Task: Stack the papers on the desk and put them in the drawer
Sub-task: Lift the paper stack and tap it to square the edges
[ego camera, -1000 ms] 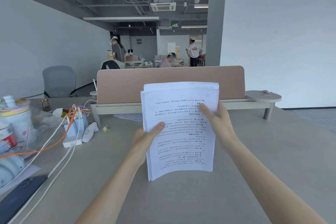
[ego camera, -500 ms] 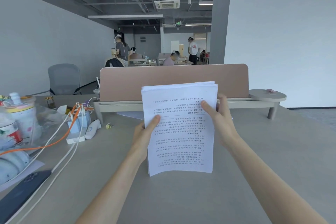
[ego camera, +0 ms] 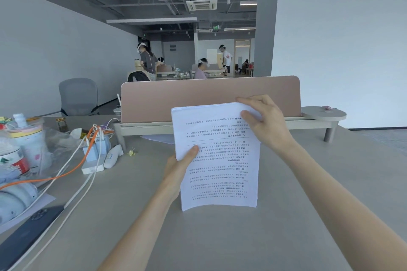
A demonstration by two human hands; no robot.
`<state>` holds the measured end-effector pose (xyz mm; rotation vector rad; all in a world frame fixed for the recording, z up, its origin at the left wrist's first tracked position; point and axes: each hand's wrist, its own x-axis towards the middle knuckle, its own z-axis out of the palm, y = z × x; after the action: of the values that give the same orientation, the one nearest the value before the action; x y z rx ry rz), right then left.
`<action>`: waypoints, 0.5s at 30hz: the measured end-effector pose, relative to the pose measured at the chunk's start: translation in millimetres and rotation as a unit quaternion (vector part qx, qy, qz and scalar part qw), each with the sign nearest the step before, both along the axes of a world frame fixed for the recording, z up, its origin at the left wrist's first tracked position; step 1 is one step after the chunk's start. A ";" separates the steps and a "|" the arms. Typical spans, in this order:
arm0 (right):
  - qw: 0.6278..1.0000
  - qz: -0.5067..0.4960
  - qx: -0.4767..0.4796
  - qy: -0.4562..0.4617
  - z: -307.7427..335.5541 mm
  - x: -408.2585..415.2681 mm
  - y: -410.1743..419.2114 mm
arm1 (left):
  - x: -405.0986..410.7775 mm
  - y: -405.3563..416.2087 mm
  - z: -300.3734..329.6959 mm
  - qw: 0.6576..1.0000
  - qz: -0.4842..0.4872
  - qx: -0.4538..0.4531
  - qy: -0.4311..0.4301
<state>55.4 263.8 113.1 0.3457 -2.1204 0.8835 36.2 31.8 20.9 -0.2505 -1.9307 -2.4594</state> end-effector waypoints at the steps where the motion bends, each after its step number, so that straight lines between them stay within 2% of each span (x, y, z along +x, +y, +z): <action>1: 1.000 -0.001 -0.016 -0.013 -0.4 1.7 0.3 | -0.3 0.3 -0.7 1.000 -0.002 -0.003 -0.001; 3: 0.991 0.044 -0.115 -0.060 -5.3 4.9 0.3 | -1.3 0.2 -1.7 1.000 -0.003 -0.003 -0.001; 6: 0.928 0.128 -0.321 -0.139 -23.1 11.6 -4.0 | -3.0 -1.5 -2.7 1.000 -0.006 -0.011 0.003; 8: 0.910 0.126 -0.351 -0.182 -45.7 10.6 -2.7 | -4.0 -3.4 -4.7 1.000 -0.014 -0.025 0.002; 11: 0.903 0.128 -0.339 -0.231 -81.8 11.1 -5.4 | -5.9 -7.8 -9.8 0.998 -0.041 -0.047 0.003; 15: 0.889 0.147 -0.364 -0.235 -111.4 10.9 -11.0 | -7.6 -10.9 -20.1 0.993 -0.055 -0.101 0.014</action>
<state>66.3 252.8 1.7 0.0505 -1.9794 2.0211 28.5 20.9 0.8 -0.4027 -2.2124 -2.3079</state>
